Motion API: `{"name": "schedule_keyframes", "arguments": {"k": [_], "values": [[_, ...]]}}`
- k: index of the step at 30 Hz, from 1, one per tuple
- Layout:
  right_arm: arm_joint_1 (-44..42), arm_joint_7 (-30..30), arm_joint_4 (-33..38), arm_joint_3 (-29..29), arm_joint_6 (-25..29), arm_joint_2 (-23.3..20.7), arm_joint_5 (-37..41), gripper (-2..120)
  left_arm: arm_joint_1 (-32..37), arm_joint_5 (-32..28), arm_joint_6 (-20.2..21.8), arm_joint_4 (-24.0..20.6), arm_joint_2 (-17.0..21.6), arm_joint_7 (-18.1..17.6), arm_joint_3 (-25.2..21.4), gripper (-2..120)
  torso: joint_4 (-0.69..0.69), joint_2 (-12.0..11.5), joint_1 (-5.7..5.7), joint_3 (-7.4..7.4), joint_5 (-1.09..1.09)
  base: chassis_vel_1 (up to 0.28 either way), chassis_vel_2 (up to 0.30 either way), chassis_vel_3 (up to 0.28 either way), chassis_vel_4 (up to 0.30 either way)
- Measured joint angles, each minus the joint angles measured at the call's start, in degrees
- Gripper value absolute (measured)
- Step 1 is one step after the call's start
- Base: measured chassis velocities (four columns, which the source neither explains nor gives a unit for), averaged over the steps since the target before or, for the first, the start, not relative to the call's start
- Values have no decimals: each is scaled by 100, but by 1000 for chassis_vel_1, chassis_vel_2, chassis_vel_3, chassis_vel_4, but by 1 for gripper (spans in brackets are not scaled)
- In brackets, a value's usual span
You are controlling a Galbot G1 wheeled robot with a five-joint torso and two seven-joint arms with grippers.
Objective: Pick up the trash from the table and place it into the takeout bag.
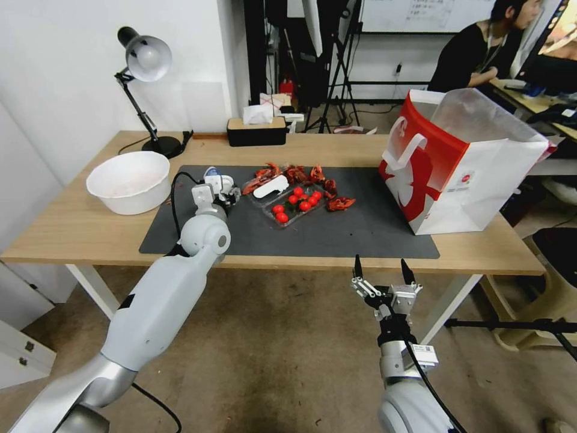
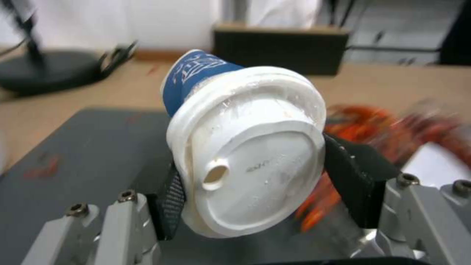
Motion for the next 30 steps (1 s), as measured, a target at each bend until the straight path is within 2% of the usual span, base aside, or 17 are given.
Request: {"name": "schedule_keyframes", "arguments": {"k": [2,4,6,7,8,10,11,12,14,15,17,18,20,21,24,27,30], "values": [[-2,0,10,0,2,-2,-2,100,-156,-26,-486,1,103,545,189,62,-1,0,0,0,-1,0,0,0,0],[-3,0,12,1,2,-2,-2,100,-209,-53,-603,1,124,688,237,62,-1,0,0,0,1,0,0,0,0],[-8,0,17,7,5,-2,-3,100,-467,-237,-1098,52,195,1342,502,62,-1,0,0,0,-2,0,0,0,0],[-8,0,17,7,5,-2,-3,100,-467,-237,-1098,52,195,1342,502,62,-1,0,0,0,-2,0,0,0,0],[-16,0,21,14,8,-3,-3,100,-649,-303,-1322,99,228,1666,626,62,-2,-1,0,0,0,0,0,0,0],[-29,0,35,29,15,-3,-4,100,-920,-409,-1562,174,259,2052,848,62,-2,-1,0,0,2,0,0,0,0],[-29,0,35,29,15,-3,-4,100,-920,-409,-1562,174,259,2052,848,62,-2,-1,0,0,2,0,0,0,0],[-34,1,37,38,17,-5,-3,100,-1094,-471,-1663,220,266,2250,991,62,-1,-1,1,1,-4,0,0,0,0],[-38,8,50,59,21,-10,-3,100,-1479,-587,-1821,315,260,2560,1302,62,-2,-1,1,-1,4,0,0,0,0],[-38,8,50,59,21,-10,-3,100,-1479,-587,-1821,315,260,2560,1302,62,-2,-1,1,-1,4,0,0,0,0],[-39,19,65,88,22,-15,-2,100,-1923,-723,-1928,450,177,2817,1696,62,-1,-1,1,1,-2,0,0,0,0],[-39,19,65,88,22,-15,-2,100,-1923,-723,-1928,450,177,2817,1696,62,-1,-1,1,1,-2,0,0,0,0],[-43,28,86,106,23,-14,2,100,-2401,-851,-2014,607,39,2982,2070,62,-2,-1,1,0,4,0,0,0,0],[-46,34,97,120,23,-14,6,100,-2662,-910,-2029,728,-63,3084,2294,62,-3,-2,1,0,0,0,0,0,0],[-46,37,105,126,23,-12,10,100,-2902,-945,-2050,852,-176,3193,2474,62,-2,-2,1,0,2,0,0,0,0],[-47,40,119,137,23,14,13,100,-3569,-1141,-2082,1221,-582,3430,2996,62,-2,-1,1,1,2,0,0,0,0],[-47,40,120,137,22,23,13,100,-3761,-1207,-2083,1339,-753,3479,3156,62,-2,-1,1,0,2,0,0,0,0]]}}
